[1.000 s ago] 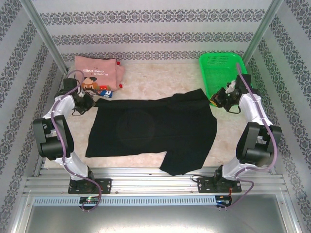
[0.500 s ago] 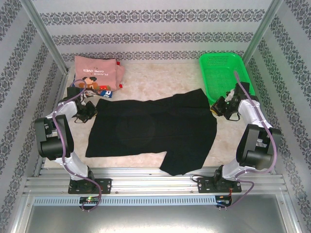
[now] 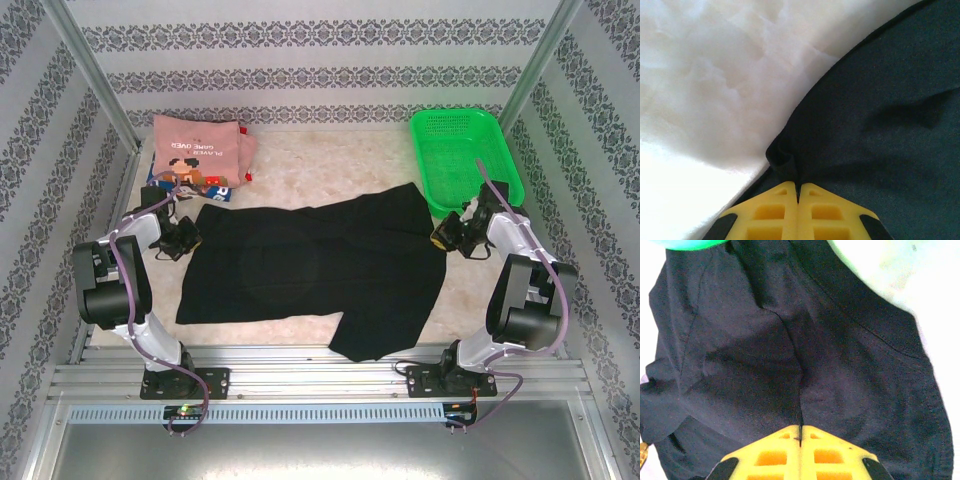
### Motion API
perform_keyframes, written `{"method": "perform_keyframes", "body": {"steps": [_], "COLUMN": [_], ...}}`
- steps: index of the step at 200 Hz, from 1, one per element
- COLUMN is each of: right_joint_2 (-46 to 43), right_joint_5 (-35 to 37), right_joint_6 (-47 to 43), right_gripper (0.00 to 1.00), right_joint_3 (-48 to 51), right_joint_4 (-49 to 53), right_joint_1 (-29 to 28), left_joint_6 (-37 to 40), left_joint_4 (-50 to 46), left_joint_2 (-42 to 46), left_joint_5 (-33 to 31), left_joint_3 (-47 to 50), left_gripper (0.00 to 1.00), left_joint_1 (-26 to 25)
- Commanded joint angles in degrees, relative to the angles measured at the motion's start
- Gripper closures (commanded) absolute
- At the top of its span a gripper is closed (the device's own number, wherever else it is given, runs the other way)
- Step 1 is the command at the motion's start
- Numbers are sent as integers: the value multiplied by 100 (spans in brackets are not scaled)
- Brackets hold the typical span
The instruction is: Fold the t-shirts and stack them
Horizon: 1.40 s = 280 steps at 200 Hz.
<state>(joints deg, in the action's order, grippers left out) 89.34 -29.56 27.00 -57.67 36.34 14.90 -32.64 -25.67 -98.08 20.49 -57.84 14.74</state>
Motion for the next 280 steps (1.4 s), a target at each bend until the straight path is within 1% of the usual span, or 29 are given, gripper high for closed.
{"method": "perform_keyframes", "body": {"steps": [1, 21, 32, 51, 64, 76, 89, 101, 111, 127, 148, 170, 178, 197, 224, 253, 280], "right_joint_2": [-110, -125, -178, -425, -650, -875, -1061, -1056, -879, -361, 342, 950, 1120, 1367, 1510, 1706, 1946], "right_joint_5": [179, 181, 178, 265, 269, 205, 117, 86, 188, 528, 857, 1064, 1075, 1102, 1083, 1180, 1277], "right_joint_6": [-67, -71, -93, -119, -115, -141, -134, -169, -263, -419, -415, -491, -502, -514, -512, -547, -564], "right_gripper": [95, 83, 72, 60, 50, 40, 35, 30, 30, 30, 31, 33, 33, 34, 34, 35, 35], "right_joint_3": [89, 87, 55, -27, -139, -262, -376, -551, -862, -1418, -2053, -2606, -2767, -2950, -2943, -3049, -3294], "right_joint_4": [-99, -79, -14, 111, 225, 291, 281, 298, 435, 695, 838, 956, 1019, 1055, 990, 1049, 1096], "right_joint_1": [66, 64, 62, 66, 66, 45, -36, -240, -468, -853, -1178, -1442, -1516, -1619, -1639, -1639, -1648], "left_joint_6": [-152, -198, -190, -164, -160, -114, -27, 121, 269, 485, 711, 915, 960, 1037, 1104, 1330, 1326], "left_joint_4": [176, 175, 101, -54, -83, -6, 87, 166, 164, 183, 119, 280, 361, 456, 558, 221, 104], "left_joint_2": [-99, -5, 166, 612, 816, 799, 562, 192, -150, -610, -1114, -1406, -1456, -1600, -1908, -2378, -2510], "left_joint_5": [-114, 107, 176, 176, 120, 151, 268, 373, 402, 400, 429, 547, 573, 553, 490, 341, 227], "left_joint_3": [52, -14, -76, -249, -472, -732, -1105, -1434, -1704, -2038, -2368, -2427, -2402, -2370, -2492, -2960, -2982], "left_gripper": [86, 66, 59, 46, 40, 36, 34, 34, 35, 36, 41, 46, 47, 50, 50, 52, 56], "left_joint_1": [81, 81, 81, 98, 108, 117, 108, 78, 43, -30, -98, -194, -229, -270, -303, -478, -507]}}
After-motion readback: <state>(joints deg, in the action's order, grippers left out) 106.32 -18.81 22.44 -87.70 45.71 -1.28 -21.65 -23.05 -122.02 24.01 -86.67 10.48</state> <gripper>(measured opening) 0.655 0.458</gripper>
